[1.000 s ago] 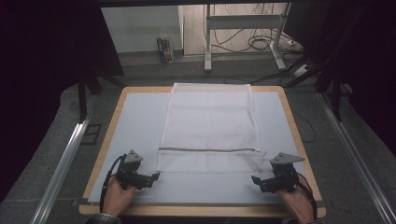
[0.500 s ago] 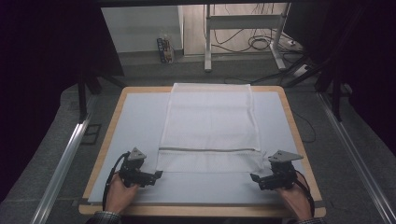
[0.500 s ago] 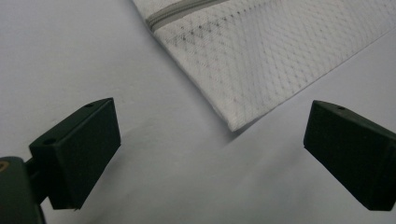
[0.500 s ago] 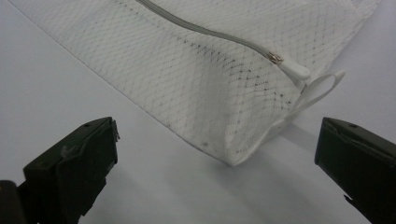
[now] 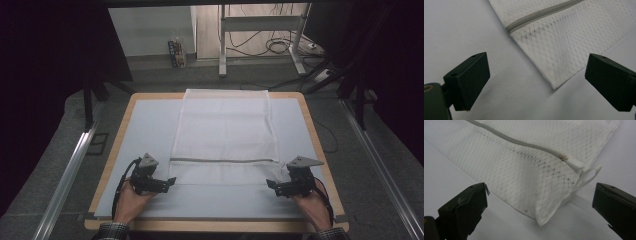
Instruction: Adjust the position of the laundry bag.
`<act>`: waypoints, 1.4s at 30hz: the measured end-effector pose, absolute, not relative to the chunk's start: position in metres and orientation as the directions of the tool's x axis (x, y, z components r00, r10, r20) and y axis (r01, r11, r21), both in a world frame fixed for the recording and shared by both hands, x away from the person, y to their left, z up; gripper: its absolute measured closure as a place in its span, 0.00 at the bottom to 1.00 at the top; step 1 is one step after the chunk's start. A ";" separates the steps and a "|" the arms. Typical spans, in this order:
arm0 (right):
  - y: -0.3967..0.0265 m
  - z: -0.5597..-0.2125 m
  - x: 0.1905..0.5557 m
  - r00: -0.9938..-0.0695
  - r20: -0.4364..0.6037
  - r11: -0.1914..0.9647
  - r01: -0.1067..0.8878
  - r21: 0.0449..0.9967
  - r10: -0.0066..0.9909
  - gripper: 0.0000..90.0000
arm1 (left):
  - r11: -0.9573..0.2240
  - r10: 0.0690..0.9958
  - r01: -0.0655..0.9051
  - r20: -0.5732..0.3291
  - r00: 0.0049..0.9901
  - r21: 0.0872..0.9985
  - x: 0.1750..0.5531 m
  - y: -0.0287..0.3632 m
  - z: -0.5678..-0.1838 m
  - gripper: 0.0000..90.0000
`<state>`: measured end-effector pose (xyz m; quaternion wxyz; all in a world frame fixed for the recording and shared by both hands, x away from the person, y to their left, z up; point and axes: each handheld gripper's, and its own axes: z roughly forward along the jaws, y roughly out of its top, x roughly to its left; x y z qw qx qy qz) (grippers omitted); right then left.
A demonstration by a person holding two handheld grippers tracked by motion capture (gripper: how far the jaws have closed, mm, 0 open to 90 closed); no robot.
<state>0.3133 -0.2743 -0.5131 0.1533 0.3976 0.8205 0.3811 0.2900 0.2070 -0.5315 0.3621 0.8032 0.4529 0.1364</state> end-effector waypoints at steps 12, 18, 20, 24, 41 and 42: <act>-0.271 -0.509 0.323 -0.612 -0.008 0.416 0.527 0.741 0.791 0.11 | -0.334 0.844 0.611 -0.061 0.533 0.718 0.310 0.209 -0.529 0.18; -0.273 -0.501 0.328 -0.593 -0.005 0.404 0.543 0.736 0.805 0.27 | -0.306 0.851 0.609 -0.078 0.520 0.732 0.323 0.210 -0.528 0.26; -0.273 -0.501 0.330 -0.593 0.004 0.402 0.550 0.732 0.805 0.28 | -0.295 0.851 0.611 -0.089 0.518 0.734 0.327 0.209 -0.527 0.26; -0.274 -0.499 0.335 -0.570 0.019 0.376 0.566 0.734 0.822 0.31 | -0.306 0.850 0.609 -0.078 0.521 0.732 0.333 0.207 -0.527 0.28; -0.268 -0.499 0.370 -0.490 -0.041 0.358 0.574 0.736 0.871 0.63 | -0.329 0.845 0.585 -0.045 0.533 0.741 0.354 0.207 -0.525 0.40; -0.267 -0.500 0.372 -0.493 -0.050 0.366 0.572 0.734 0.869 0.64 | -0.340 0.845 0.579 -0.029 0.534 0.741 0.355 0.206 -0.524 0.44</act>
